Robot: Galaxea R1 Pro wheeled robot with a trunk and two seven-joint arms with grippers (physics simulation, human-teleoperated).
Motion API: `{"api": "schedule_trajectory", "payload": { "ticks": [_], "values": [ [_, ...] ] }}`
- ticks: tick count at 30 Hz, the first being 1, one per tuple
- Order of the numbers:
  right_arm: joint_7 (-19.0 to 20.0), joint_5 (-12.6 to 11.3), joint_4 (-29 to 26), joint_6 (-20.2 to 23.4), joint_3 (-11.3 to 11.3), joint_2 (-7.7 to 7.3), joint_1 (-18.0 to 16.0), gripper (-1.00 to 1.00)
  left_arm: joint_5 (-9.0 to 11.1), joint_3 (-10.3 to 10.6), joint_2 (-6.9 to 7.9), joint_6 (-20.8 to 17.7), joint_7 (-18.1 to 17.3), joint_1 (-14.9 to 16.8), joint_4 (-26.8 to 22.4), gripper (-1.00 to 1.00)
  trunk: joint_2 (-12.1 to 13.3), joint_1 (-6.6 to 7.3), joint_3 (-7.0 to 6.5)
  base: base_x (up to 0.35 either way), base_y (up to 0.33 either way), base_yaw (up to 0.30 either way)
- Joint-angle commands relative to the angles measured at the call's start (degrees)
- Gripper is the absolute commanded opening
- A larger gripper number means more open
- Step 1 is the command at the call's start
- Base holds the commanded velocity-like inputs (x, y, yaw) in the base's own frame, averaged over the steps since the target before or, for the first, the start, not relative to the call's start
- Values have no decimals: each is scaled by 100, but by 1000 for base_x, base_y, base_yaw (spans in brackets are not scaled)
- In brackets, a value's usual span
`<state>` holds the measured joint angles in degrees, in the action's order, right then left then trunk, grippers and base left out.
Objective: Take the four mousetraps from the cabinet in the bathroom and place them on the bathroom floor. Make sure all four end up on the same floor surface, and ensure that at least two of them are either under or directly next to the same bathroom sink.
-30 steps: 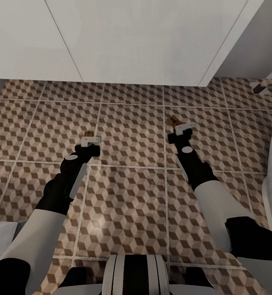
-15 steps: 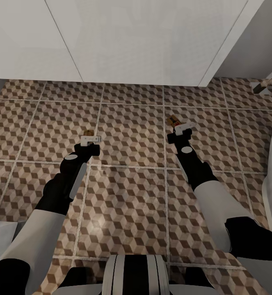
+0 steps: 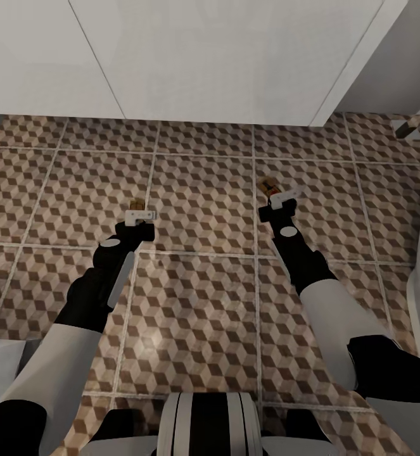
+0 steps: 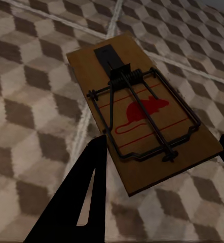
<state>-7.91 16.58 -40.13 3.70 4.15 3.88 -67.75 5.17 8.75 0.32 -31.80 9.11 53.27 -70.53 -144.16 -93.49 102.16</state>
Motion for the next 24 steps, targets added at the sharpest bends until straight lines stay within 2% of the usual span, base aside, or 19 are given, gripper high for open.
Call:
{"api": "schedule_trajectory", "payload": {
  "ticks": [1, 12, 24],
  "values": [
    [-18, 47, -7, 35, 16, -1, -2, -100, 37, 12, 3, -27, 38, 1, -9, -100, -3, -1, 26, 0, 0, 0],
    [-18, 47, -20, 41, 16, -1, -2, -100, 37, 12, 3, -28, 38, 0, -32, -100, -17, -30, 277, 0, 0, 0],
    [-18, 39, -37, 37, 19, 7, -2, -100, 37, 21, 3, -45, 38, 1, -211, -100, -33, -61, 284, 0, 0, 0]
  ]
}}
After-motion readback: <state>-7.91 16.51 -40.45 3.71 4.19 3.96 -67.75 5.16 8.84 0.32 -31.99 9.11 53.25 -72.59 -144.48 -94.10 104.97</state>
